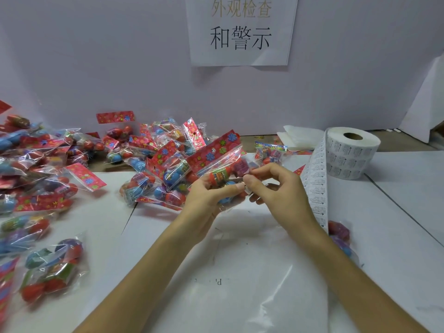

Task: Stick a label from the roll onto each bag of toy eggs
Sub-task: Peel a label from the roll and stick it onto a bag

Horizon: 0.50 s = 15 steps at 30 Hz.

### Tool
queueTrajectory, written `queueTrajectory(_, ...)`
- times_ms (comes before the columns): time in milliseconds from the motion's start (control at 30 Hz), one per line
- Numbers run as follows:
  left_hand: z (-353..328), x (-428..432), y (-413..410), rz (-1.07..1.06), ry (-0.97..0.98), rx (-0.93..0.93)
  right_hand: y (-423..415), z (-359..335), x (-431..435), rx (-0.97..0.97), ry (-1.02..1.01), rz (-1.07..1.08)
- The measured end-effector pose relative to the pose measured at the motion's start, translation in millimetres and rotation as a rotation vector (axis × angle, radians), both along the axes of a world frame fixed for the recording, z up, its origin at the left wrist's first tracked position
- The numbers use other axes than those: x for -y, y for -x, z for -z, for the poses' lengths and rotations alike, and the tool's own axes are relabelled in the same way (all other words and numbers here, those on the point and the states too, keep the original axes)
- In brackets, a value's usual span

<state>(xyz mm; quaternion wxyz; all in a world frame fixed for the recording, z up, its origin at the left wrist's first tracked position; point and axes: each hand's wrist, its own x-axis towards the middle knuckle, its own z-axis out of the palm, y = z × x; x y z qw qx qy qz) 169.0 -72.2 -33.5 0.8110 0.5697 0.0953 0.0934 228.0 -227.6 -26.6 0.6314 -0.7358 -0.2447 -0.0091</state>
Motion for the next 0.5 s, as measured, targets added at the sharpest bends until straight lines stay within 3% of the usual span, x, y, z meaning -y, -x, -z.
queueTrajectory(200, -6.1, -3.2, 1.1, 0.095, 0.117, -0.026, -5.0, -7.4, 6.2, -0.155, -0.105, -0.110)
queueTrajectory(500, -3.6, -5.6, 1.8, 0.101, 0.023, -0.011, -5.0, -7.1, 7.7, -0.085, -0.042, -0.118)
